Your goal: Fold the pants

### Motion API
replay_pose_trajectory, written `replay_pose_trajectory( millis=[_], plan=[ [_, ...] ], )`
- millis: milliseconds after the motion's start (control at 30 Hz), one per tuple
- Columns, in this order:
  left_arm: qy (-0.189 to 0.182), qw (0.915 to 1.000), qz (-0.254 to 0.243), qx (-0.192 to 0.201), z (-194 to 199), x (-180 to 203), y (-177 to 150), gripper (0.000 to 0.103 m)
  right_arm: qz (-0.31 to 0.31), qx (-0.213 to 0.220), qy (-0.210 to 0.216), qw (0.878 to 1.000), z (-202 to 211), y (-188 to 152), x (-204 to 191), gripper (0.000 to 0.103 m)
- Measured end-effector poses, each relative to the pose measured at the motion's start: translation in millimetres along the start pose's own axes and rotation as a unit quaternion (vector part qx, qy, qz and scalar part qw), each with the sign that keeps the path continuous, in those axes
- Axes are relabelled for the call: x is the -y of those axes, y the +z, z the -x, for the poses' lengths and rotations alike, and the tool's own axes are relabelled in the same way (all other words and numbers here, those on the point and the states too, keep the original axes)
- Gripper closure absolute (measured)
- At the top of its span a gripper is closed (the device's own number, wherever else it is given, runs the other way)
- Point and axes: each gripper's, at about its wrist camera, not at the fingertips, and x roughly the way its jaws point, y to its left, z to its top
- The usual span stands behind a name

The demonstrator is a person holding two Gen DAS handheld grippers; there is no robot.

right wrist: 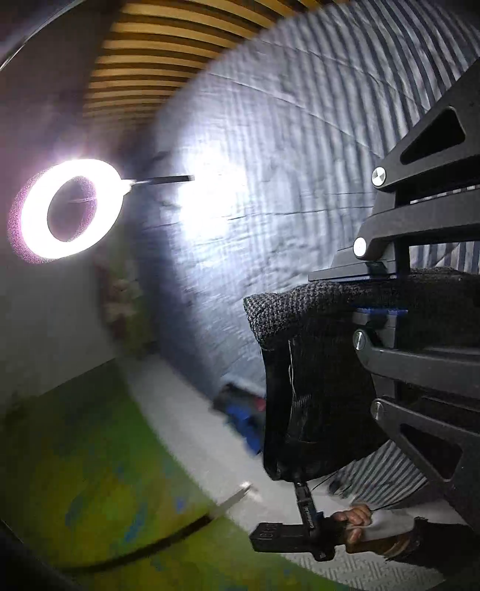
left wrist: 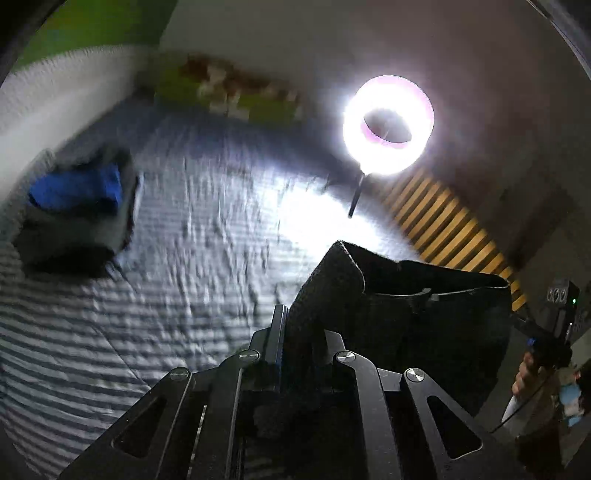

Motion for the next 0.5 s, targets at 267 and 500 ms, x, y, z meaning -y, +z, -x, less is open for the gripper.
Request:
replay_pose_trajectory(
  millis=[267, 500],
  plan=[
    [-0.022, 0.9908, -0.051, 0.123, 165.6, 59.6, 18.8, 0.092, 0.054, 0.122, 0.016, 0.991, 139.5, 27.4, -79.0, 0.094],
    [-0.01, 0.9842, -0.07, 0.162, 237.2, 67.1, 32.9, 0.092, 0.09, 0.173, 0.033, 0.98, 190.9, 37.4, -125.4, 0.094]
  ],
)
